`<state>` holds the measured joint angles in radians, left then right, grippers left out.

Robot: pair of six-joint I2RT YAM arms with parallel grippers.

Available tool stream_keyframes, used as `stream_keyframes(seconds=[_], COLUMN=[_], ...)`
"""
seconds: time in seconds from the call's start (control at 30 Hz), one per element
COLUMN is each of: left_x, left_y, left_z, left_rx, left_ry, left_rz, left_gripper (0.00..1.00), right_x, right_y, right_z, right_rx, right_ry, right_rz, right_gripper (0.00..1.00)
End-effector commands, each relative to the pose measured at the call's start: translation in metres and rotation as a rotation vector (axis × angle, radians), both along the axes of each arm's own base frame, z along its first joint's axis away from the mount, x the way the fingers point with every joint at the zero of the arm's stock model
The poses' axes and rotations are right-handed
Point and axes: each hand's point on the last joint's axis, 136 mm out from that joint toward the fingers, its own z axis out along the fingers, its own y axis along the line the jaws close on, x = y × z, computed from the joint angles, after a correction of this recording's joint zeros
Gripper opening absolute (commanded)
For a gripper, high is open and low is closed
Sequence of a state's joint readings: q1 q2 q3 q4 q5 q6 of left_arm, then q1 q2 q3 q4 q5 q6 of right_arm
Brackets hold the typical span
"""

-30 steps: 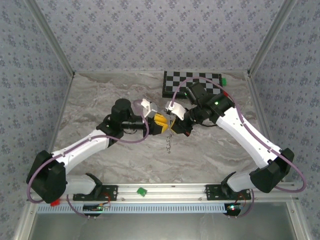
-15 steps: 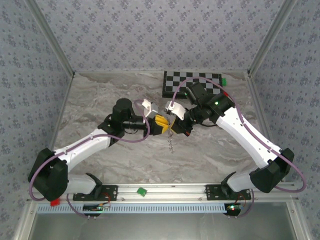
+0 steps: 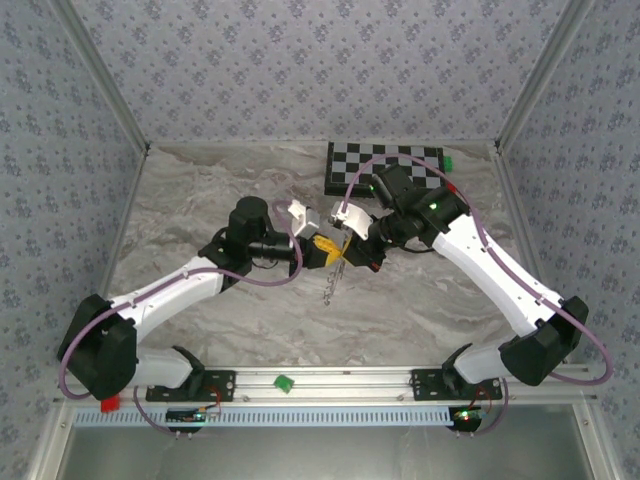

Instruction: Put the keys on the keyring

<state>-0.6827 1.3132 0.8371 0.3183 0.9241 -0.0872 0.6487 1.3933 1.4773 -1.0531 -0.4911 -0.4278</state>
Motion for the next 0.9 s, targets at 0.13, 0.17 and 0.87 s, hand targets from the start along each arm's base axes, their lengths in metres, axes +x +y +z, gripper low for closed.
stream_keyframes(seconds=[0.13, 0.17, 0.87], left_x=[-0.001, -0.001, 0.013], left_y=[-0.005, -0.004, 0.011], left_z=[0.017, 0.017, 0.066], left_rx=[-0.033, -0.034, -0.247], left_ry=[-0.039, -0.040, -0.085], left_rz=[-0.019, -0.017, 0.160], left_gripper=[0.00, 0.00, 0.00], right_x=[-0.006, -0.006, 0.016], right_y=[0.006, 0.006, -0.028], right_z=[0.010, 0.009, 0.055], right_rx=[0.044, 0.043, 0.513], right_ry=[-0.014, -0.014, -0.174], right_rz=[0.031, 0.032, -0.277], right_gripper=[0.00, 0.00, 0.32])
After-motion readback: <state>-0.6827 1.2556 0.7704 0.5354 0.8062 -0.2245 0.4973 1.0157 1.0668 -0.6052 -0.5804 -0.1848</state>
